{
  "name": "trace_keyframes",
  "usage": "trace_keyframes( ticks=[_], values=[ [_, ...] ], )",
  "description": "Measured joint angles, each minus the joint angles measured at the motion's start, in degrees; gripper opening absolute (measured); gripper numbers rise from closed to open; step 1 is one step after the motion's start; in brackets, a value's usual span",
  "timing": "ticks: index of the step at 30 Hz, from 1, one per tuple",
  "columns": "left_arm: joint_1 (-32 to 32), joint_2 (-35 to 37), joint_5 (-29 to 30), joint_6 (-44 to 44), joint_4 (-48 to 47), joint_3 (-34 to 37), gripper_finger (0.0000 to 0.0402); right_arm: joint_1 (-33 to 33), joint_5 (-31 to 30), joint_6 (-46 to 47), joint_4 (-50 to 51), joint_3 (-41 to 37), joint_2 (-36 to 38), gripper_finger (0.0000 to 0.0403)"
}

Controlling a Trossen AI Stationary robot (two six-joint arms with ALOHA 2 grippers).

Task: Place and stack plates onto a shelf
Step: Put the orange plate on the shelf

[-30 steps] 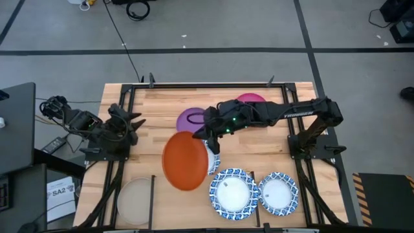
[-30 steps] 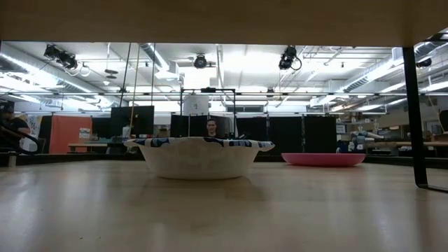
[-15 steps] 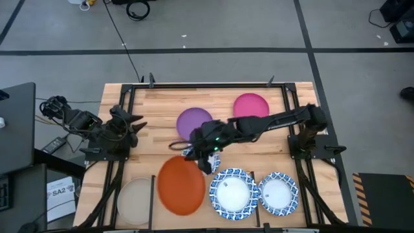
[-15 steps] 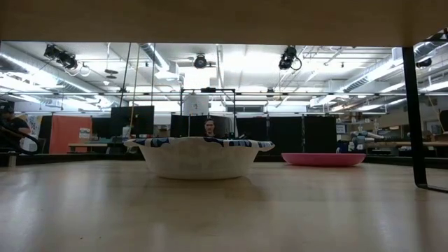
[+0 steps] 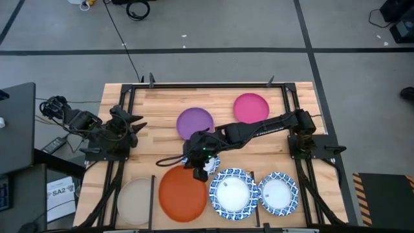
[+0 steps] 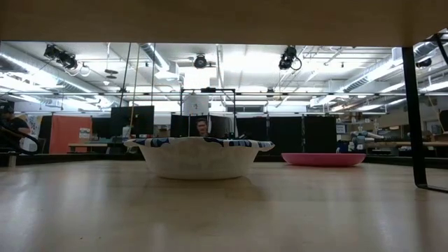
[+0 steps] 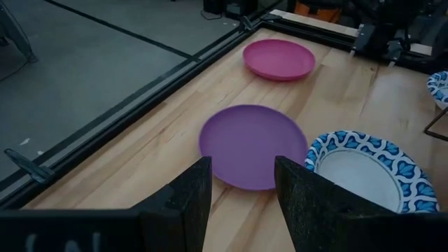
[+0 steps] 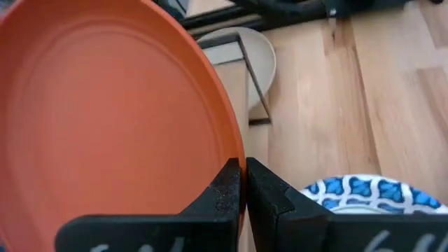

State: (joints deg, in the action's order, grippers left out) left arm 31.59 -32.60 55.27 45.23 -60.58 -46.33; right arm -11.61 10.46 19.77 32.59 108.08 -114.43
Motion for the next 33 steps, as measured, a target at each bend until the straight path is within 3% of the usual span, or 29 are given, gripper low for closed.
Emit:
trace_keyframes(
  ticks=[33],
  values=[
    [0.0,0.0,0.0,0.0,-0.1,0.0,0.0162,-1.4,-0.5,0.2,0.2,-1.1,0.1,0.0018]
  ],
)
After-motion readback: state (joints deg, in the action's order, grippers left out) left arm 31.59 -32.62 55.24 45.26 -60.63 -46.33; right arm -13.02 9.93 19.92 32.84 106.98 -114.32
